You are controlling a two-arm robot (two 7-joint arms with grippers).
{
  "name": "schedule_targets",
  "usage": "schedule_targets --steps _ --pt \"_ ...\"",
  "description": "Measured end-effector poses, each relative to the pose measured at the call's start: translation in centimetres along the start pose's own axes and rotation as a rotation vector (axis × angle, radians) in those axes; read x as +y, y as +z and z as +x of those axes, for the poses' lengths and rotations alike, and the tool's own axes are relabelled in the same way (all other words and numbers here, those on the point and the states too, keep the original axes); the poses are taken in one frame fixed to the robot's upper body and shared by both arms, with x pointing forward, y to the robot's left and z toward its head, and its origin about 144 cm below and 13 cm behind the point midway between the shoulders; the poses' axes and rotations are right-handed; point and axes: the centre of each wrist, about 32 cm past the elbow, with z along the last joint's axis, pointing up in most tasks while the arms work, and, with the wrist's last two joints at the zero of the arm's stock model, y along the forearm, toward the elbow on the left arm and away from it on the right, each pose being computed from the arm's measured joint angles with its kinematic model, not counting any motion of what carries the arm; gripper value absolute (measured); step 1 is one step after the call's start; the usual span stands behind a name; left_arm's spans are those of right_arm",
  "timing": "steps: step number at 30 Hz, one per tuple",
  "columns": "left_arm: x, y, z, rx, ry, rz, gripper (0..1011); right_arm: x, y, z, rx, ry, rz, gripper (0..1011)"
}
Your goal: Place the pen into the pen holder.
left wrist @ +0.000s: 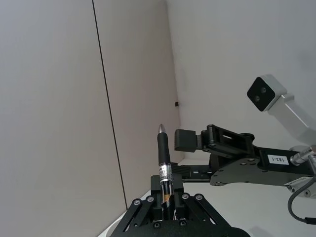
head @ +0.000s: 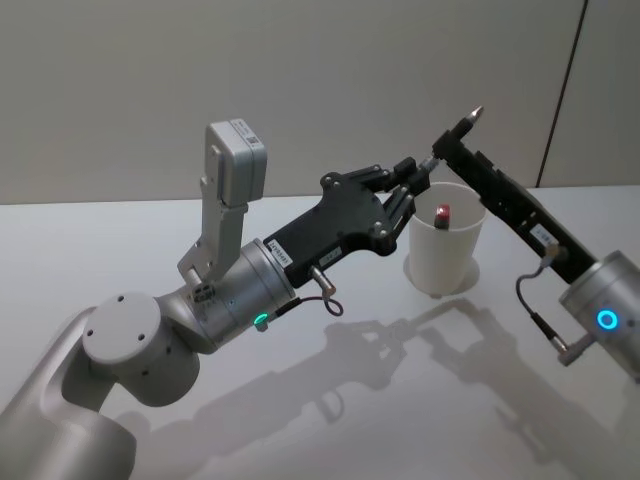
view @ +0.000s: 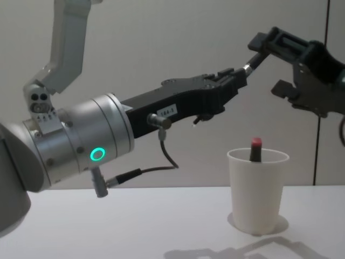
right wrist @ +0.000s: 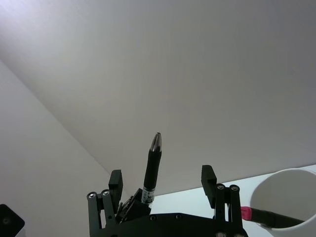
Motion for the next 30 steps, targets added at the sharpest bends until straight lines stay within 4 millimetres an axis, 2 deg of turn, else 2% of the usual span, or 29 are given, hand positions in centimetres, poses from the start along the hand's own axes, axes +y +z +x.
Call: schedule_targets --steps 15,30 --pt "0.0 0.0 0.0 0.000 0.000 0.000 135 1.9 0.0 -0.7 0.021 -0.008 -0.024 1002" --pt "0.0 0.0 0.0 0.000 0.000 0.000 135 2.5 0.7 -1.3 0.061 -0.003 -0.028 1002"
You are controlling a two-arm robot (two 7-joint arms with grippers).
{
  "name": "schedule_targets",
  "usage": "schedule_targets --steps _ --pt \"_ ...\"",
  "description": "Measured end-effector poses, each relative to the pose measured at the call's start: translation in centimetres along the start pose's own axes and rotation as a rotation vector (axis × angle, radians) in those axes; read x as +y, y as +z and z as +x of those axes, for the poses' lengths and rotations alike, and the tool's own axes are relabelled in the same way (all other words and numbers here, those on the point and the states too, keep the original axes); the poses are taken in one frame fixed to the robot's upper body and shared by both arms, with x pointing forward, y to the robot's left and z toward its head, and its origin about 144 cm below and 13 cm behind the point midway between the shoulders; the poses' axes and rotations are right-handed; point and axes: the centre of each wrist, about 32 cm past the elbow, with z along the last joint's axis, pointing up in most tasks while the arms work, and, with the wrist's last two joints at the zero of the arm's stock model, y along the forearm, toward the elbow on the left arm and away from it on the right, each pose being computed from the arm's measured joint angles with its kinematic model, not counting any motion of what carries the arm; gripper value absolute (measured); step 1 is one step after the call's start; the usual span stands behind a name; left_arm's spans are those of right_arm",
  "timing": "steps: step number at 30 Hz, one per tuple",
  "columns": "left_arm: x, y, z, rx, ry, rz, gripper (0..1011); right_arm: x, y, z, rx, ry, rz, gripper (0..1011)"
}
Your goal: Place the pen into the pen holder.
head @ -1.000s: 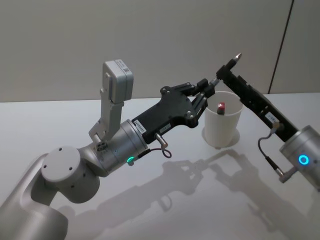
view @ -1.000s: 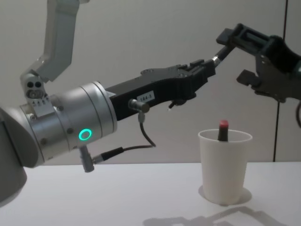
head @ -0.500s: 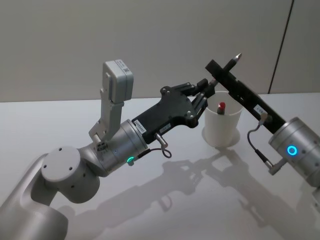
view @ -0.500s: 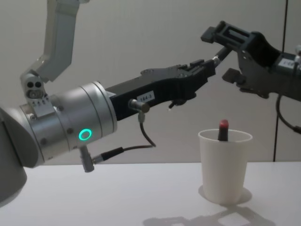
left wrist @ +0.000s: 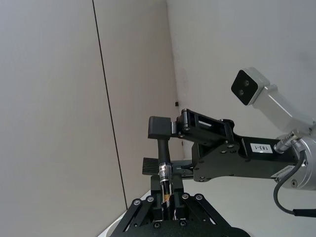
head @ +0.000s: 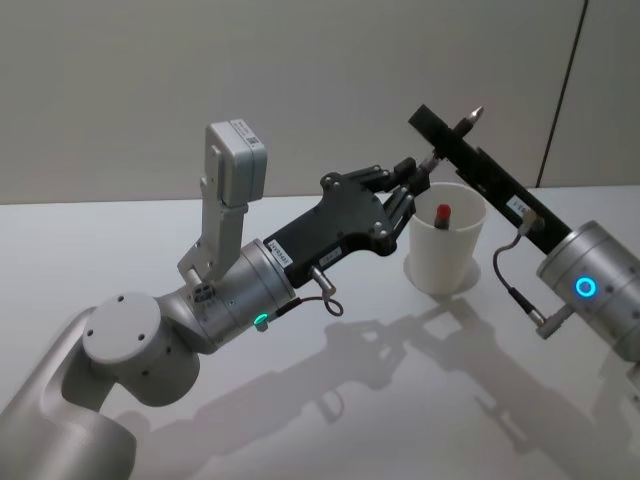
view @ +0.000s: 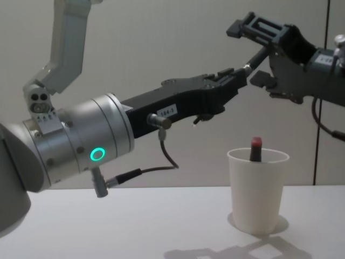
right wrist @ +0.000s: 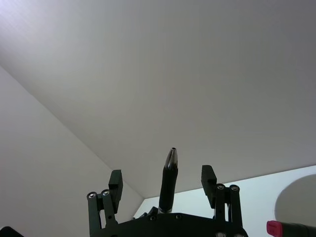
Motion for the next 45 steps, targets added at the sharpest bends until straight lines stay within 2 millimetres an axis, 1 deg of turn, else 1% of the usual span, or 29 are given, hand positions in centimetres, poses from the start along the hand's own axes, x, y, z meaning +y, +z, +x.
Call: schedule_targets --steps 11,27,36,45 --pt "0.0 0.0 0.0 0.000 0.000 0.000 135 -0.1 0.8 -0.4 0.009 -0.007 -0.004 1002" --pt "0.0 0.0 0.0 0.000 0.000 0.000 135 -0.4 1.7 -1.0 -0.030 -0.041 -0.047 1002" --pt "0.0 0.0 0.0 0.000 0.000 0.000 135 -0.5 1.9 -1.2 -0.044 -0.044 -0.057 1002" --pt "0.0 0.0 0.0 0.000 0.000 0.000 135 -0.4 1.6 -1.1 -0.050 -0.019 -0.039 1002"
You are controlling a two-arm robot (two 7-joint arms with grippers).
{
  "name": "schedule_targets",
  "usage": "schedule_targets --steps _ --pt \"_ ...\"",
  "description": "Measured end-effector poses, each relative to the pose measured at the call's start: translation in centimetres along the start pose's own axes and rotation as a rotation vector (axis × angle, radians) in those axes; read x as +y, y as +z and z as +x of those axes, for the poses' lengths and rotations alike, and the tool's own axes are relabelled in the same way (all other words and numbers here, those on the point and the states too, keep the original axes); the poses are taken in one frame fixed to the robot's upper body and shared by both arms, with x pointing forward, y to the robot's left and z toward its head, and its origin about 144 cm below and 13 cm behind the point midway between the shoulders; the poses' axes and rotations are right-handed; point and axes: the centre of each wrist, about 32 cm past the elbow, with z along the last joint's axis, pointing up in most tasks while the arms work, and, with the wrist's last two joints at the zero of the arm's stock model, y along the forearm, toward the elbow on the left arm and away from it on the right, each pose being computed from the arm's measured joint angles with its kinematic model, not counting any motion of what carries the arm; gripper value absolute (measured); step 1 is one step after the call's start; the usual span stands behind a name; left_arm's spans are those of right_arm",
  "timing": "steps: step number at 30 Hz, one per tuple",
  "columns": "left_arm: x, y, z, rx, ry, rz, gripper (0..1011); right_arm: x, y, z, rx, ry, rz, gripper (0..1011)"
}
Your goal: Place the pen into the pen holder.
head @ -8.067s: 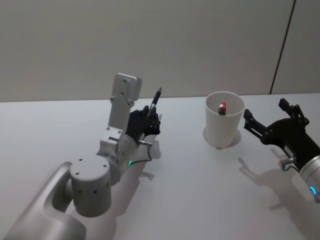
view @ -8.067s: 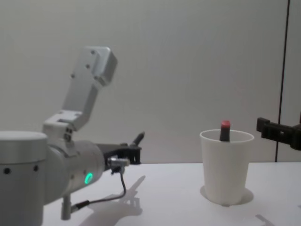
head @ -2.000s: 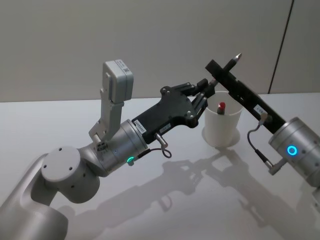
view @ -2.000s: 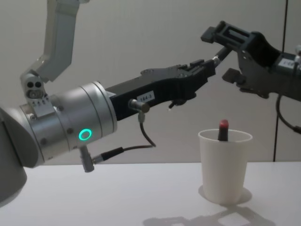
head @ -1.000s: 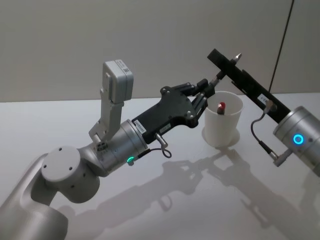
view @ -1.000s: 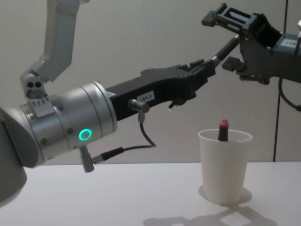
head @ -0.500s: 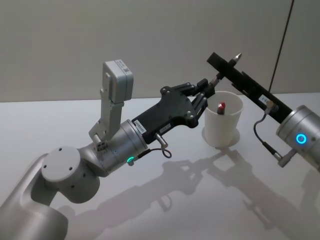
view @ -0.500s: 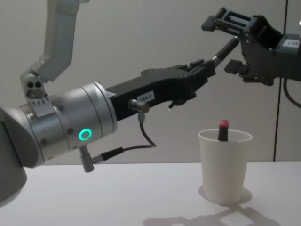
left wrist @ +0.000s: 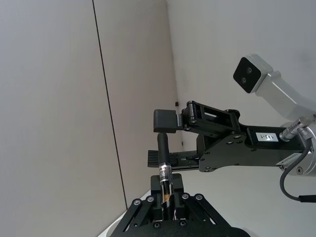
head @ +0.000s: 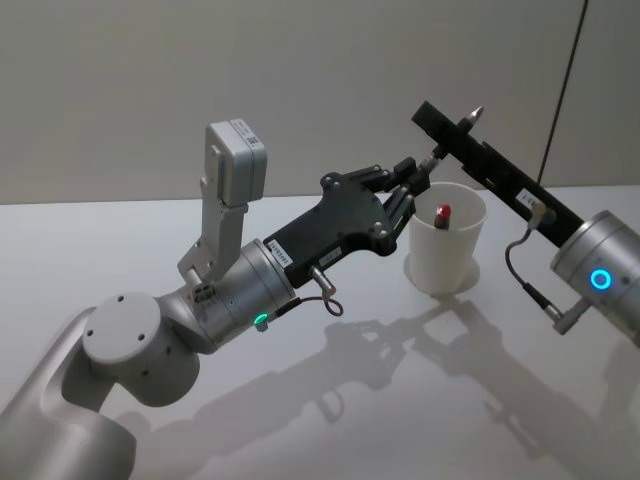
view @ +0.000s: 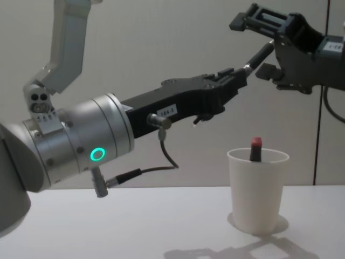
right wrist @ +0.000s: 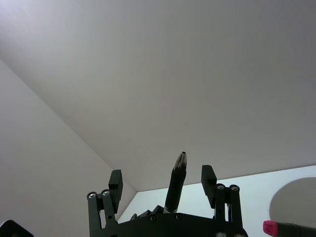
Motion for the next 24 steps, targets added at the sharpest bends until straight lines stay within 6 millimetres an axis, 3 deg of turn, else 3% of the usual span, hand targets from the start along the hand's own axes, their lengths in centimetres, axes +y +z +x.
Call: schedule_targets --steps 24 --pt "0.00 0.00 0.00 0.000 0.000 0.000 135 0.12 -0.88 0.76 0.007 -0.004 0.056 1002"
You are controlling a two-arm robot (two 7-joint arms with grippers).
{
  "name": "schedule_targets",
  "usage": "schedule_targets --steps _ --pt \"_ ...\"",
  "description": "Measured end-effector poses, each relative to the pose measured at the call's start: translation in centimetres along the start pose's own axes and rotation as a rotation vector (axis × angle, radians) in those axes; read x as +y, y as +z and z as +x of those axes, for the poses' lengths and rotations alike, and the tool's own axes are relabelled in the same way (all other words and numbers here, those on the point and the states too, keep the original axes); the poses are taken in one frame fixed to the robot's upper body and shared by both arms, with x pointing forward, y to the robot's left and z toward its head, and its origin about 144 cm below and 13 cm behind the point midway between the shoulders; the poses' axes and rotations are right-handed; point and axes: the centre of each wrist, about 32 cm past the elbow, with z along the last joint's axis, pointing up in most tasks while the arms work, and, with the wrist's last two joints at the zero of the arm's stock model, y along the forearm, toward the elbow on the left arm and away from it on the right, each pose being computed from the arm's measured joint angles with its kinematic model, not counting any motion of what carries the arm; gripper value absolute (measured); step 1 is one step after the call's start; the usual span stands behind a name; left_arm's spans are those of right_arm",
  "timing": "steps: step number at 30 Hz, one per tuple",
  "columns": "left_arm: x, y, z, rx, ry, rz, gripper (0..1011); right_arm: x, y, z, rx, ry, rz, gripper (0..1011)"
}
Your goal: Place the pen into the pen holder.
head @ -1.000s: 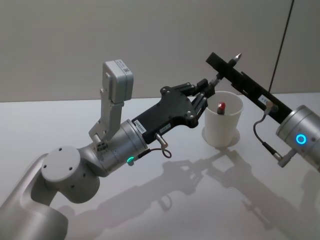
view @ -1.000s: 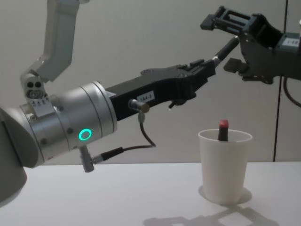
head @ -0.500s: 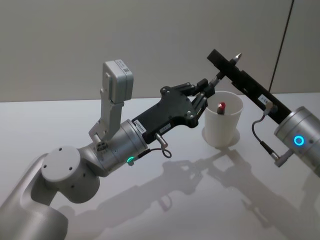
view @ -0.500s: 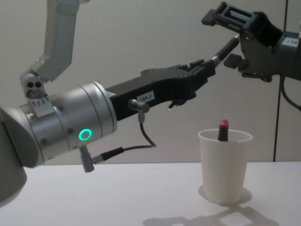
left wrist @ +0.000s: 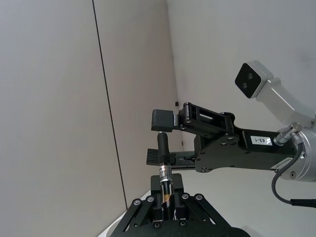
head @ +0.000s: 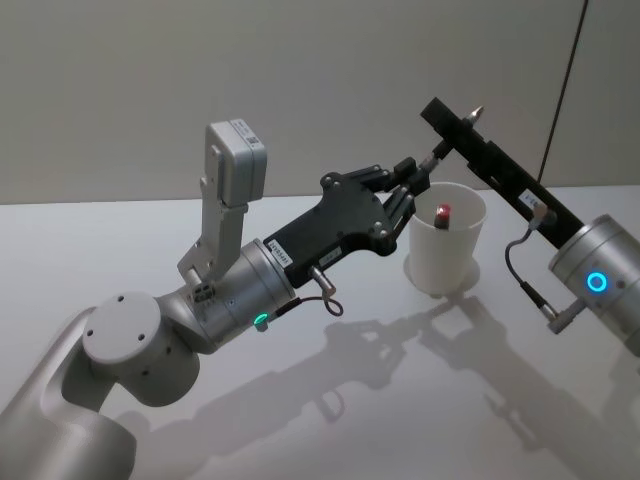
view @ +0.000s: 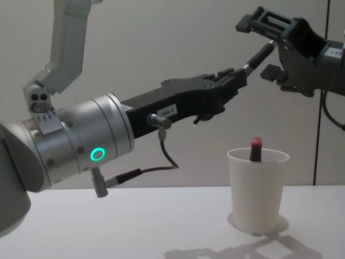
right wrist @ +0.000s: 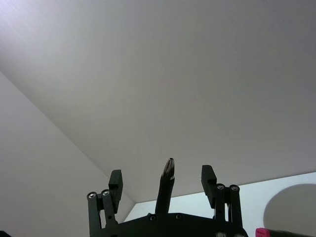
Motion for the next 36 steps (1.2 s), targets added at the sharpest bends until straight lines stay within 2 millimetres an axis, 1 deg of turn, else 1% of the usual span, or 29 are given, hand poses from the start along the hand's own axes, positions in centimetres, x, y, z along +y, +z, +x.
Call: schedule_targets --steps 10,13,18,19,20,23,27,28,29,32,33,36 --pt "0.00 0.00 0.00 0.000 0.000 0.000 135 0.00 -0.07 0.10 0.002 -0.005 0.006 1002" --pt "0.00 0.00 0.00 0.000 0.000 0.000 135 0.00 -0.09 0.11 0.002 -0.005 0.007 981" --pt "0.00 0.00 0.00 0.000 0.000 0.000 135 0.00 -0.11 0.13 0.003 -0.006 0.009 848" --pt "0.00 0.00 0.00 0.000 0.000 0.000 135 0.01 -0.11 0.13 0.003 -0.006 0.009 837" --pt "0.00 0.00 0.00 0.000 0.000 0.000 135 0.01 -0.11 0.13 0.003 -0.006 0.009 794" --pt "0.00 0.00 0.00 0.000 0.000 0.000 135 0.00 -0.12 0.14 0.003 -0.007 0.009 719" --pt "0.00 0.00 0.00 0.000 0.000 0.000 135 0.00 -0.12 0.15 0.003 -0.007 0.010 579" --pt "0.00 0.00 0.00 0.000 0.000 0.000 135 0.00 -0.12 0.15 0.003 -0.007 0.010 564" --pt "0.00 0.00 0.00 0.000 0.000 0.000 135 0.00 -0.12 0.16 0.003 -0.008 0.010 503" --pt "0.00 0.00 0.00 0.000 0.000 0.000 135 0.00 -0.13 0.16 0.004 -0.008 0.010 433" --pt "0.00 0.00 0.00 0.000 0.000 0.000 135 0.00 -0.13 0.17 0.004 -0.008 0.010 369" --pt "0.00 0.00 0.00 0.000 0.000 0.000 135 0.00 -0.13 0.17 0.004 -0.008 0.010 310"
